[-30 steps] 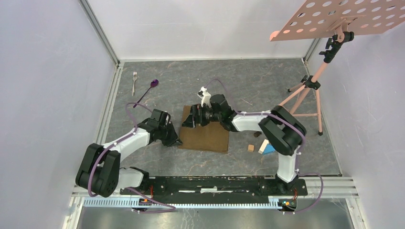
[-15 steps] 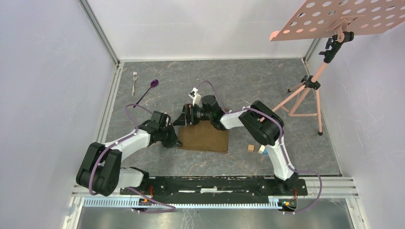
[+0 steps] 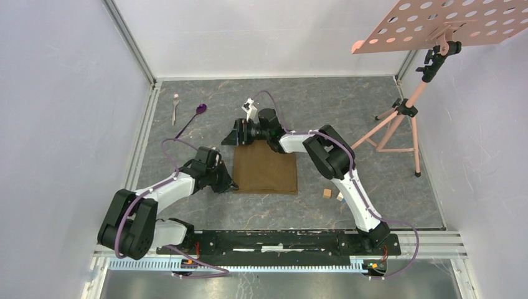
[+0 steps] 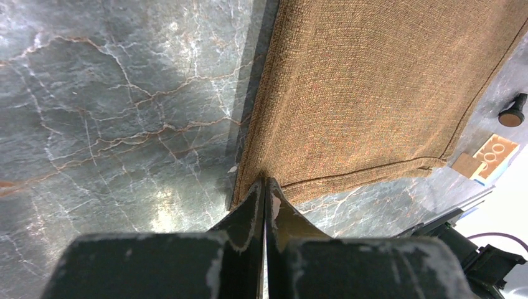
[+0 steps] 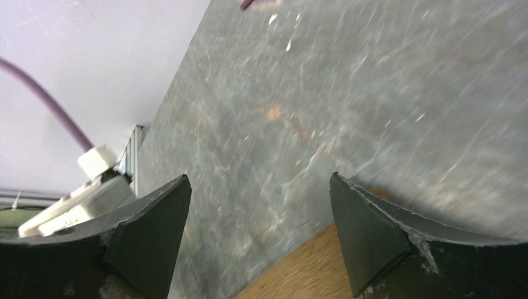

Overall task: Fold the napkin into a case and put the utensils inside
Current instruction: Smooth out the square-folded napkin at the center of the board.

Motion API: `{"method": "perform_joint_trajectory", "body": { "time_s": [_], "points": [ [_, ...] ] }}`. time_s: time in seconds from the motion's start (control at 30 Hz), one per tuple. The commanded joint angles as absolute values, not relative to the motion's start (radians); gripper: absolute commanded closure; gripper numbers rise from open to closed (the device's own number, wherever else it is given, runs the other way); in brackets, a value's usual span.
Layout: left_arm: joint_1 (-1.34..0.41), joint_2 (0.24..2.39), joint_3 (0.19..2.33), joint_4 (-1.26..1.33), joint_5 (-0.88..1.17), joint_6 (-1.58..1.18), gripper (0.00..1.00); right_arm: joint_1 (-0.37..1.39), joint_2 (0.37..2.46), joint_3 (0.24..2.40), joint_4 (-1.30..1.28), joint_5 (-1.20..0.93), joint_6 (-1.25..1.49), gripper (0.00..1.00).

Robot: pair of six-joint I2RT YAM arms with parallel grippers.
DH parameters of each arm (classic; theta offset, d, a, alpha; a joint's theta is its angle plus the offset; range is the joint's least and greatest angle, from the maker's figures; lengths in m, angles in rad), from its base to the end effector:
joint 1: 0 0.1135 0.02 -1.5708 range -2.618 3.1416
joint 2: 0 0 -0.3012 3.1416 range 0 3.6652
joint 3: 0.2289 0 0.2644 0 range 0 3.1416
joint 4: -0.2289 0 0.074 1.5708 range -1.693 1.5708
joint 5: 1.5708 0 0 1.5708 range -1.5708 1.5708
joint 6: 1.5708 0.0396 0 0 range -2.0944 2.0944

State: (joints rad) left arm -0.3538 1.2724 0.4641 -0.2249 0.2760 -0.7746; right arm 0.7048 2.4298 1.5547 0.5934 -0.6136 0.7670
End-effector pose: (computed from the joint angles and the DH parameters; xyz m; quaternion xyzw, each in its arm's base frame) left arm 0.1934 -0.0829 0.1603 -0.1637 0.9415 -0.2527 0.1514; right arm 0.4128 0.3810 0.1215 -0.1577 0.7673 0.5634 0.2625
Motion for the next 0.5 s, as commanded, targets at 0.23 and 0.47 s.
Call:
{"method": "perform_joint_trajectory", "body": {
  "time_s": [0.23, 0.47],
  "points": [
    [-0.352, 1.146, 0.523, -0.299, 0.376, -0.773, 0.63, 0.586, 2.4, 1.881, 0.12, -0.639, 0.59, 0.09],
    [-0.339, 1.287, 0.702, -0.249, 0.446, -0.792, 0.61, 0.569, 2.078, 1.407, 0.306, -0.682, 0.627, 0.09]
  ]
}}
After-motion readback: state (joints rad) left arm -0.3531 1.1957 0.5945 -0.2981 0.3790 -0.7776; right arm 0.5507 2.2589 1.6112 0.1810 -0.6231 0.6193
